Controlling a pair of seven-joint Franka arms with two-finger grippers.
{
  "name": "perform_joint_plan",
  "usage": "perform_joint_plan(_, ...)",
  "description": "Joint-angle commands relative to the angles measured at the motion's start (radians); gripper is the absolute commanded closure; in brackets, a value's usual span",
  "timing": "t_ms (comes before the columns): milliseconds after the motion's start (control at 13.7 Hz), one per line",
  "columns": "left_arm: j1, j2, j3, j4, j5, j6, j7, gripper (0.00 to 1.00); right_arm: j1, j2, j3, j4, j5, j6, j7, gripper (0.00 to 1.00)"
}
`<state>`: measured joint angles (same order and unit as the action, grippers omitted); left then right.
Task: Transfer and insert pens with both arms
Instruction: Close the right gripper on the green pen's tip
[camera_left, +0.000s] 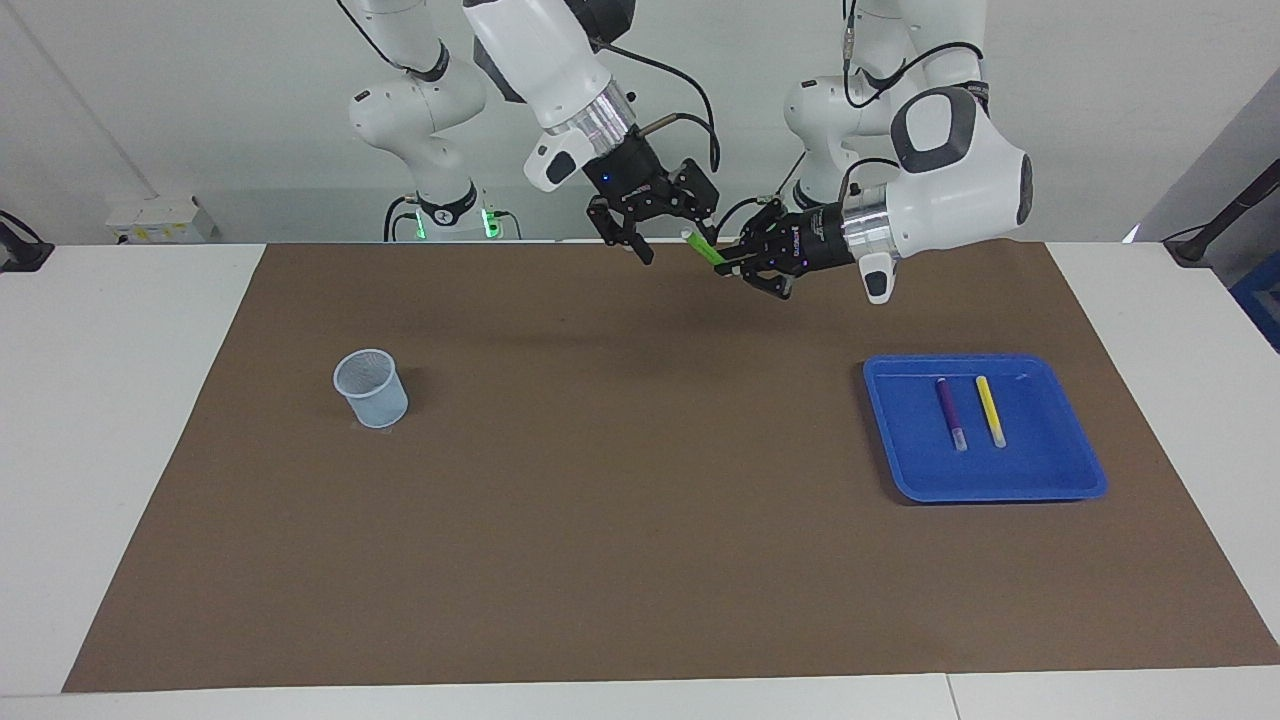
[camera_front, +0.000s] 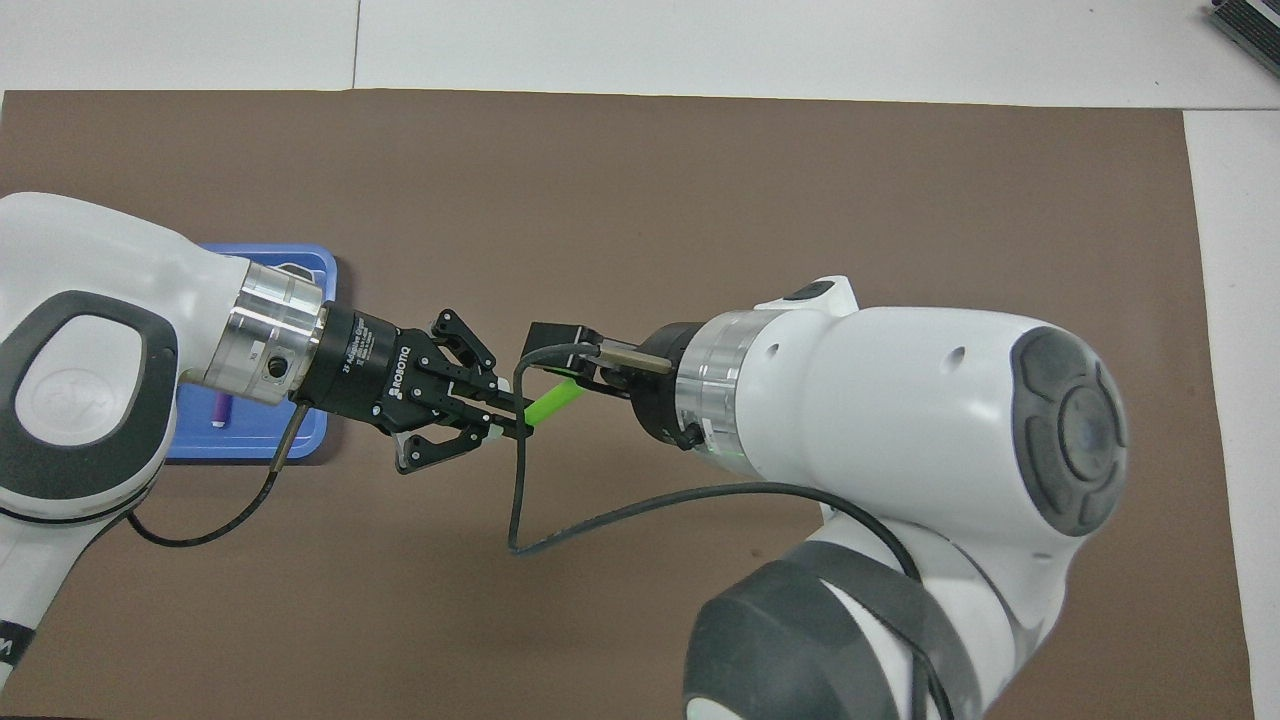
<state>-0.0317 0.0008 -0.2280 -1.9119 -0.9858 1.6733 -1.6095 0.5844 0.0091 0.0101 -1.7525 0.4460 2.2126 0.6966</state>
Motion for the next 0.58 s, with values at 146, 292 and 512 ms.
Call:
perform_joint_plan(146,-0.005,-0.038,0.013,-0.036,-0.027,-0.009,-0.015,1.00,0.014,-0.026,-0.001,-0.033,0.022,0.010,0.015,0.10)
perform_joint_plan(292,-0.005,-0.038,0.012,-0.036,-0.027,-0.007,-0.015,1.00,0.014,-0.032,-0.001,-0.045,0.022,0.012,0.012,0.22)
perform_joint_plan(512,-0.007,-0.038,0.012,-0.036,-0.027,-0.001,-0.015,1.00,0.015,-0.037,0.011,-0.051,0.020,0.012,0.015,0.39)
